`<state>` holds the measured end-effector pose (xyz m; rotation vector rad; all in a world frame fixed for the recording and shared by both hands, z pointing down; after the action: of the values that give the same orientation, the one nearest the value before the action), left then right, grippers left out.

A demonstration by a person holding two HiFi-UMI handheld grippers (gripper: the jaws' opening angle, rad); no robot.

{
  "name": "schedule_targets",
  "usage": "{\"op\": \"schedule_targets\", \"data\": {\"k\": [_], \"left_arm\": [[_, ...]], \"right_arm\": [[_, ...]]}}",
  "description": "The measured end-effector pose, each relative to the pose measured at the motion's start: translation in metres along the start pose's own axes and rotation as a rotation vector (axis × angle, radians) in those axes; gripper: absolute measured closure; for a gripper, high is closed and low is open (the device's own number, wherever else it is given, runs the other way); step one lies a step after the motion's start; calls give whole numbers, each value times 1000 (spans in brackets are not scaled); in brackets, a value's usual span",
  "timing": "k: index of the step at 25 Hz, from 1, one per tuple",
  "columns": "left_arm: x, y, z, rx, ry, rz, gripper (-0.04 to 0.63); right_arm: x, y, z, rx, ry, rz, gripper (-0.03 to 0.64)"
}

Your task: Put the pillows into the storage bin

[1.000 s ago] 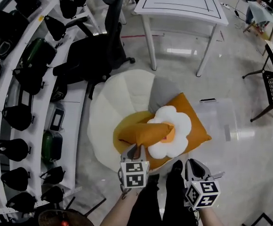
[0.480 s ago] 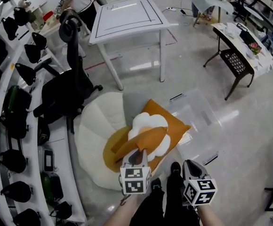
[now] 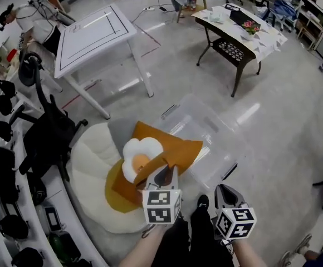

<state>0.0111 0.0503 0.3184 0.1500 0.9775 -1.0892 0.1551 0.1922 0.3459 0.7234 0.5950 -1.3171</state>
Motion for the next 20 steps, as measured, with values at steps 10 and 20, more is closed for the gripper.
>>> {"op": "schedule_targets", "data": {"k": [10, 20], "left_arm": [[33, 113, 86, -136, -7, 77, 555], [-28, 149, 180, -63, -224, 81, 536]], "right_arm": [[-1, 97, -11, -82, -2, 95, 591], [-21, 164, -21, -113, -44, 178, 591]]}}
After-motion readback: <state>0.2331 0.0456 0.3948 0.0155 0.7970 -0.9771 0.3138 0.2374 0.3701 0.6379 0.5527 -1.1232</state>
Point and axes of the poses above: the fingertips, and each gripper's own axes: z forward along the fingers, y to its right, x out of its top, the point moved 5 cm from there along -z, backward along the fingers, and after that the axes turned 13 degrees about -z, right-handed, at the moved point
